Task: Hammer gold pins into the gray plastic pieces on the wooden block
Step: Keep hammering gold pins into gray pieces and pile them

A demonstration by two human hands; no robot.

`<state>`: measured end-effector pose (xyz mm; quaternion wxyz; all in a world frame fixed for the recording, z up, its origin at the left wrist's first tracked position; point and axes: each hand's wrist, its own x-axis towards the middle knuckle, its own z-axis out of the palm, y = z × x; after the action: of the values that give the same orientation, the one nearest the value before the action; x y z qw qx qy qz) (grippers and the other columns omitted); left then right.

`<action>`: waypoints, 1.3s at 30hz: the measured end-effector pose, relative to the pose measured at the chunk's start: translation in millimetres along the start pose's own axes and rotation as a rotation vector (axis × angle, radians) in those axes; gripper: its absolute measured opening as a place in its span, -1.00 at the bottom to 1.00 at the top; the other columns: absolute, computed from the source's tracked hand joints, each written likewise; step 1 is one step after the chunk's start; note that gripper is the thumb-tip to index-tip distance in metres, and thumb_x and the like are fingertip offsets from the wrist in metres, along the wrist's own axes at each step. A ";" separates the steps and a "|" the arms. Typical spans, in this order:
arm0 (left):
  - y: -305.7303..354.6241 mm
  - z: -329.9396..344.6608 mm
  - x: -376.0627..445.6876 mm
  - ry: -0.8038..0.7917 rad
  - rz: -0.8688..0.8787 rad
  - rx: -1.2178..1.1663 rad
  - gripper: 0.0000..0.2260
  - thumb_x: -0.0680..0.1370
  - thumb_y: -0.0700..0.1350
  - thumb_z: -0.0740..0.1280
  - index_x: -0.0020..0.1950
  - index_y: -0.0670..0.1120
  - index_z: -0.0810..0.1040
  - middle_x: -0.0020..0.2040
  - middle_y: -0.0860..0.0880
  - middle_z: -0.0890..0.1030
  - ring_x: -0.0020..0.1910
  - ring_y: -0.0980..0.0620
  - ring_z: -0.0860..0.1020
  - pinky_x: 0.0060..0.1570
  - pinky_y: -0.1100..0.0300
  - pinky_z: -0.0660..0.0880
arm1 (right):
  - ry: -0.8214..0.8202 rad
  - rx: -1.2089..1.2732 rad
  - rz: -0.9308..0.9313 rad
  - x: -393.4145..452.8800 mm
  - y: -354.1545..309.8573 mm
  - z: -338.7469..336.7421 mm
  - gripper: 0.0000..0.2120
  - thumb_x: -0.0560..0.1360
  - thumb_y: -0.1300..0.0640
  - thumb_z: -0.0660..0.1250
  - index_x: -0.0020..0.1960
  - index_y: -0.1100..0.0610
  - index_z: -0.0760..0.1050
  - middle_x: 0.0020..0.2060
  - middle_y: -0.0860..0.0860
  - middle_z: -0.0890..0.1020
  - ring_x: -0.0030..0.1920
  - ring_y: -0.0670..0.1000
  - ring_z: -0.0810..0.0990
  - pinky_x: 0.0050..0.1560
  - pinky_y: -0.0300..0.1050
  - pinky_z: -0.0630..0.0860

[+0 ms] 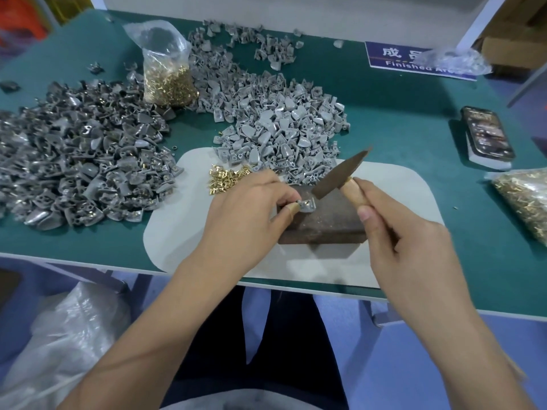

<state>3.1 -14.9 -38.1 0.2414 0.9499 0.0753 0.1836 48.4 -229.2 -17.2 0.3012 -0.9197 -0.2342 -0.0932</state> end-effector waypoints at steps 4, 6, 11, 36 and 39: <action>-0.5 0.7 0.2 0.001 -0.006 0.009 -0.92 0.58 0.07 0.37 0.01 0.19 0.66 -0.08 0.20 0.52 -0.02 0.16 0.49 -0.27 0.15 0.38 | 0.002 -0.014 -0.030 -1.9 -5.5 -1.5 -0.65 0.67 -0.09 0.15 0.43 -0.29 0.40 -0.36 -0.15 0.57 -0.41 -0.05 0.45 -0.34 0.04 0.52; -0.6 0.8 -0.2 0.002 -0.011 0.015 -0.92 0.58 0.07 0.38 0.02 0.19 0.66 -0.08 0.20 0.52 -0.01 0.15 0.49 -0.25 0.14 0.40 | -0.036 -0.061 -0.042 -2.7 -7.4 0.1 -0.66 0.67 -0.06 0.17 0.42 -0.28 0.40 -0.30 -0.05 0.64 -0.34 0.15 0.55 -0.32 0.07 0.55; -1.2 2.2 -0.1 0.004 -0.023 0.002 -0.92 0.57 0.08 0.36 0.01 0.19 0.65 -0.08 0.20 0.52 -0.01 0.16 0.49 -0.24 0.15 0.40 | 0.024 -0.079 -0.058 -5.5 -7.9 2.1 -0.63 0.66 -0.03 0.16 0.44 -0.19 0.46 -0.39 -0.13 0.50 -0.40 0.12 0.44 -0.40 -0.02 0.45; -5.0 1.5 -0.1 0.033 -0.027 -0.029 -0.94 0.55 0.09 0.42 -0.02 0.20 0.69 -0.11 0.22 0.58 0.00 0.16 0.50 -0.22 0.17 0.40 | 0.044 -0.014 -0.052 -6.5 -6.2 5.0 -0.63 0.67 -0.02 0.16 0.45 -0.19 0.45 -0.38 -0.17 0.45 -0.37 -0.06 0.30 -0.36 -0.05 0.37; -5.1 0.9 -0.2 0.036 -0.039 -0.040 -0.95 0.54 0.08 0.44 -0.03 0.20 0.69 -0.12 0.23 0.58 0.00 0.15 0.50 -0.20 0.15 0.45 | -0.033 -0.056 -0.058 -2.9 -6.3 6.2 -0.64 0.66 -0.08 0.13 0.42 -0.30 0.38 -0.48 -0.19 0.41 -0.44 -0.04 0.30 -0.43 -0.05 0.36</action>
<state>3.0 -10.8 -41.3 0.2623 0.9398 0.0945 0.1974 43.0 -222.0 -19.8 0.2684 -0.9220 -0.2631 -0.0934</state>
